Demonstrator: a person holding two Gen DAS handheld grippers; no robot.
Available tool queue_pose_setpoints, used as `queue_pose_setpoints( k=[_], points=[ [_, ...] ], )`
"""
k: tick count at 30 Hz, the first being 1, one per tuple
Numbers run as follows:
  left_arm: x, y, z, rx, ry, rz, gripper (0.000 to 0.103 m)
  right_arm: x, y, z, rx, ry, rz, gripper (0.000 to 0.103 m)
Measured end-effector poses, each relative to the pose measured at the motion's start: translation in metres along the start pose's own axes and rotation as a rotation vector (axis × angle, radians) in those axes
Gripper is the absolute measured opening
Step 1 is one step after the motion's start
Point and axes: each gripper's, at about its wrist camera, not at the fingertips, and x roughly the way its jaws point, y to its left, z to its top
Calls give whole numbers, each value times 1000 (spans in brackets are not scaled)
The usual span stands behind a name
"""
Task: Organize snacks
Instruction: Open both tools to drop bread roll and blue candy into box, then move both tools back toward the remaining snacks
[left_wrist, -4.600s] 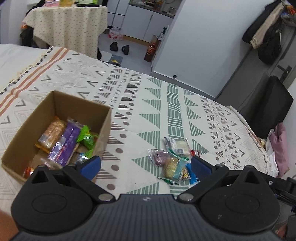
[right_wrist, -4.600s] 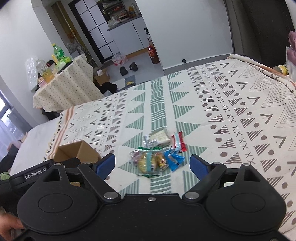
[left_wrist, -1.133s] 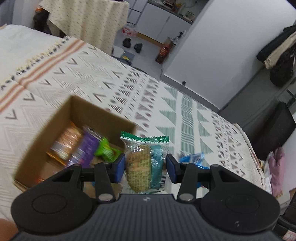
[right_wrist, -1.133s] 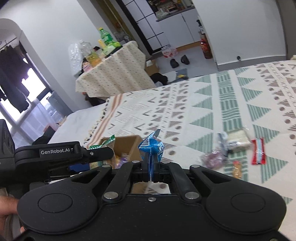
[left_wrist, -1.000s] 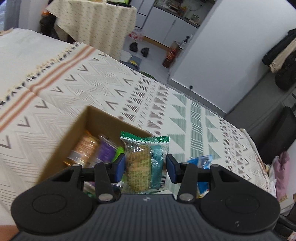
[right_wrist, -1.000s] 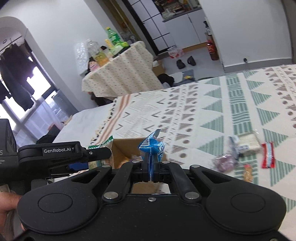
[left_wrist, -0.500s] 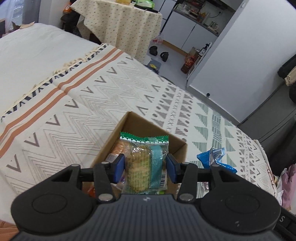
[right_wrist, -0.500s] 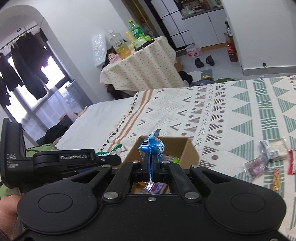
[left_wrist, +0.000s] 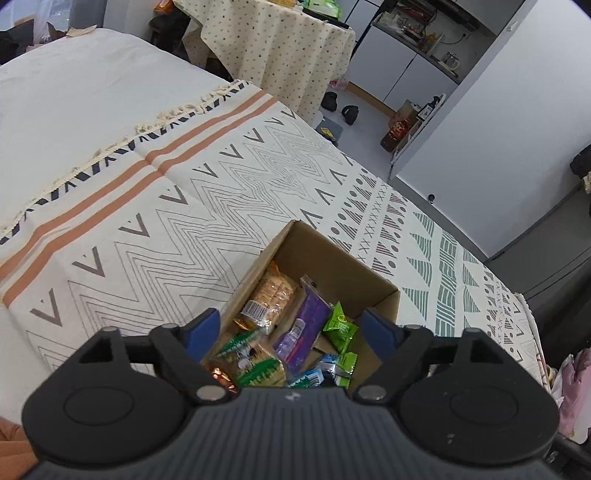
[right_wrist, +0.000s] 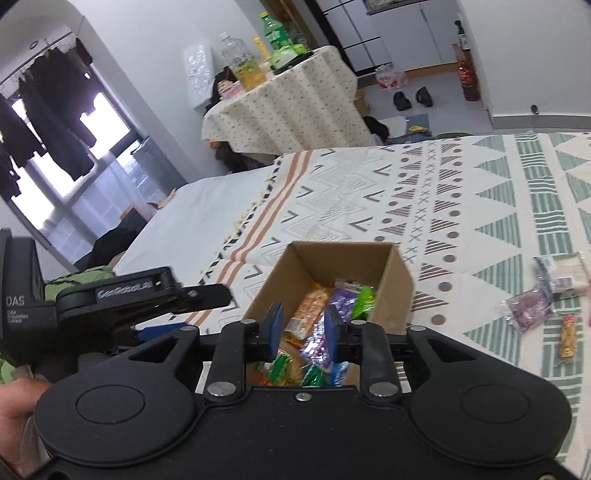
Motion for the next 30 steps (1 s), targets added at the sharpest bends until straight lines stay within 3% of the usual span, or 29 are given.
queue_pose_setpoints(
  k=[11,18,30],
  points=[
    [4,-14,-12,22,36,-38,94,-30,-30,-2,14,-29,-118,55],
    [7,-48,-27,104,57,-61,94,-54,-58,-13,40,-44,-201,70],
    [10,-112,-57,237,81,-88,94,-97,-106,-16,83,-112,-261,95]
  ],
)
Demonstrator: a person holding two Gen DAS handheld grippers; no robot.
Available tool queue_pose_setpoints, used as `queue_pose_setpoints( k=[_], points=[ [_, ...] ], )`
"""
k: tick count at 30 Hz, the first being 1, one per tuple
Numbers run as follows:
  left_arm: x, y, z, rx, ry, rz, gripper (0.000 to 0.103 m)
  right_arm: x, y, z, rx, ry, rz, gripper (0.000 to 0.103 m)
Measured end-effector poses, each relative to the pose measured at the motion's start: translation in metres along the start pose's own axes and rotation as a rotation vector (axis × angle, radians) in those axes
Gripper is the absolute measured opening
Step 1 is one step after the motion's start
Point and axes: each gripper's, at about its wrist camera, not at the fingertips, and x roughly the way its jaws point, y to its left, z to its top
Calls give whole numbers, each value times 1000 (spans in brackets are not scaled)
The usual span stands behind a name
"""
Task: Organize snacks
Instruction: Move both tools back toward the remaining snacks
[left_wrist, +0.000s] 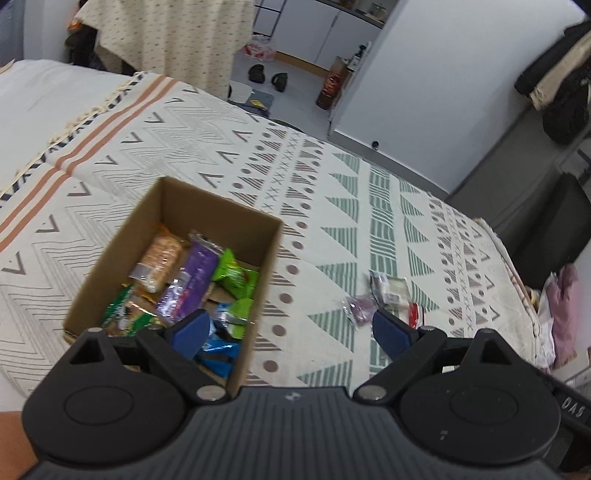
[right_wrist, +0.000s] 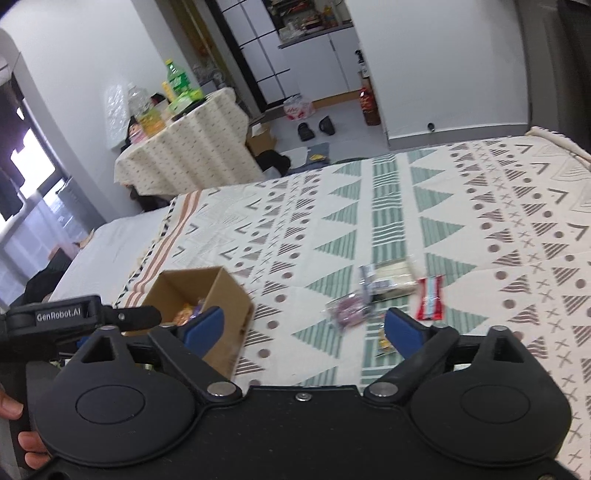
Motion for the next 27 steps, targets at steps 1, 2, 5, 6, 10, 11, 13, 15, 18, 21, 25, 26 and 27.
queue_pose_setpoints(
  k=[1,2,5,6,10,11,13,15,18,21,25,26,27],
  points=[
    [1,-5,-1,9,1,1,94,-2,-6,0,6,-4,-2,95],
    [2,-9,-2,18,0,5,94,-3,-12,1,13,-4,-5,96],
    [4,-22,-4,39,-7,13,94,-6,-28,1,21,2,-22,98],
    [4,-26,-5,43,-8,11,94,-8,-33,2,22,3,-27,99],
    [9,-41,-8,52,-4,8,94,-19,-53,8,35,-11,-43,103],
    [10,-44,-8,47,-10,12,94,-21,-57,10,36,-15,-46,103],
    [10,-49,-8,38,-26,28,96,-25,-65,13,40,-21,-54,103],
    [11,-54,-8,34,-28,24,97,-27,-72,17,45,-23,-55,103],
    [11,-63,-6,47,-29,17,99,-30,-80,21,51,-28,-53,103],
    [13,-73,-4,68,-39,25,101,-29,-83,27,58,-31,-33,103],
    [17,-84,-2,82,-52,27,101,-24,-86,34,66,-46,-23,103],
    [19,-86,-2,87,-51,25,101,-22,-87,35,74,-52,-17,103],
    [21,-89,-2,89,-49,24,101,-20,-88,34,82,-61,-8,103]
  ],
)
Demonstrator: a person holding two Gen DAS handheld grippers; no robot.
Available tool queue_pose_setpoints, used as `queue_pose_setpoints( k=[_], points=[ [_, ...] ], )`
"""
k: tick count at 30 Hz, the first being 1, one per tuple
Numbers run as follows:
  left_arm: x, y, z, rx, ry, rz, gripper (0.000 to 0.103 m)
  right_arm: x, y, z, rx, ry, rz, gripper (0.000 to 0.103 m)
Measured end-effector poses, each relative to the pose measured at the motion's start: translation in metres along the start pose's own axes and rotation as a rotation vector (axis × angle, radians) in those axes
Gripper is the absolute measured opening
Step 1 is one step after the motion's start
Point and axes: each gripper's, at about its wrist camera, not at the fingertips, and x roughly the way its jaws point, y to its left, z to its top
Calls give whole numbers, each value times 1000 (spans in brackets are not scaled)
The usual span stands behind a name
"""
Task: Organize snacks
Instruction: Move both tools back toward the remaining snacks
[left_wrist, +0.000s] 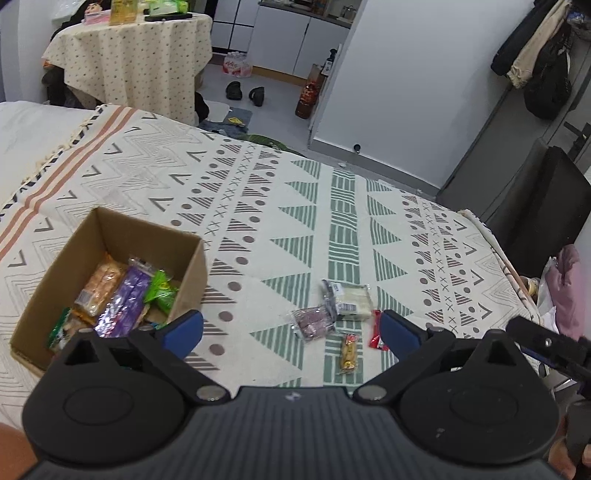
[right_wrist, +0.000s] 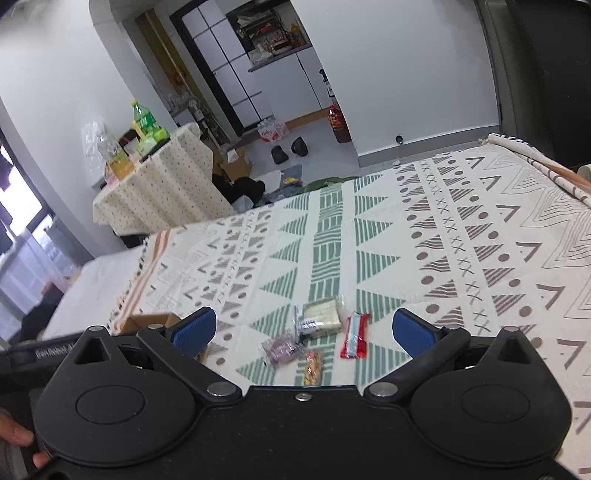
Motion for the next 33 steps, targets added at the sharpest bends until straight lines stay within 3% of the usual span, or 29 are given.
queue_pose_setpoints(
  k=[4,8,16,21,26,33],
  points=[
    [13,-7,-1,13,12,-10,101,8,-13,-9,20,-36,24,103],
    [30,-12,-4,37,17,-22,101,19,-25,-21,23,-8,9,101],
    [65,-14,-4,20,48,-27,101,47,-43,-29,73,40,26,89],
    [92,-18,-6,26,73,-35,98,70,-49,-34,86,85,31,76],
    [123,-17,-10,18,117,-32,92,91,-53,-37,87,114,18,67],
    [163,-16,-19,-17,174,-29,76,119,-58,-42,82,125,-11,60]
  ],
)
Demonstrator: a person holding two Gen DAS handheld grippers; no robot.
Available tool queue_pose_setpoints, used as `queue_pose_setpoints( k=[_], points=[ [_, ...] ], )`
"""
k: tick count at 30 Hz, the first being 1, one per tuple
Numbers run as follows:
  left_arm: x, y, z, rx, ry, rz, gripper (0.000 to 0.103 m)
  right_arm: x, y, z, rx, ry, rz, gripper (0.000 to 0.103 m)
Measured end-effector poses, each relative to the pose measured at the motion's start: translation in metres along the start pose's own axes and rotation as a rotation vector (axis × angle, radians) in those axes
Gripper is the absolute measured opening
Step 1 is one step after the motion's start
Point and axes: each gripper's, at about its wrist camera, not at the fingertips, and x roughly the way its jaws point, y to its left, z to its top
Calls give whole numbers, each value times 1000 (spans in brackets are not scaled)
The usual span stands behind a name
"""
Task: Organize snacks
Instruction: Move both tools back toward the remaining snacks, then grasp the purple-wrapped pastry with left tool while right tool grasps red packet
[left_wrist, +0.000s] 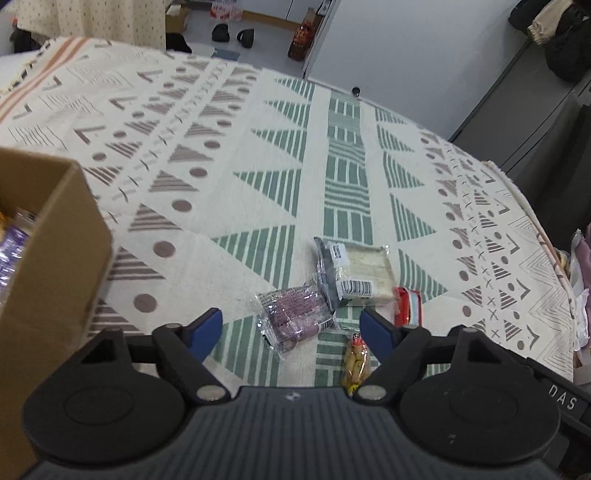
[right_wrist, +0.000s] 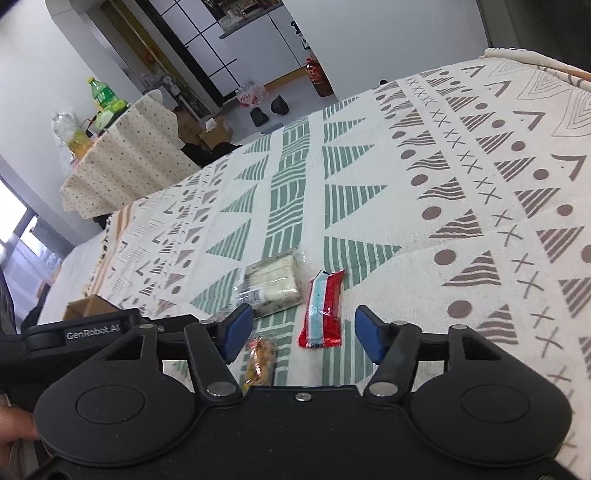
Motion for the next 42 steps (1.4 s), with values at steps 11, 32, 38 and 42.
queue_pose_setpoints(
  k=[11,32,38,42],
  points=[
    [43,-7,2,25,29,49,66,39,-1,-7,-58,33,-35,56],
    [0,-10,-12,44,-10,101,34,10,12,-3,-87,24,-70,24],
    [-31,-6,-12,5,-47,91,33,-13,29,-3,-103,-14,-30,24],
    [-51,-4,-13,-5,-70,97,33,-28,40,-3,-105,-38,-8,24]
  ],
)
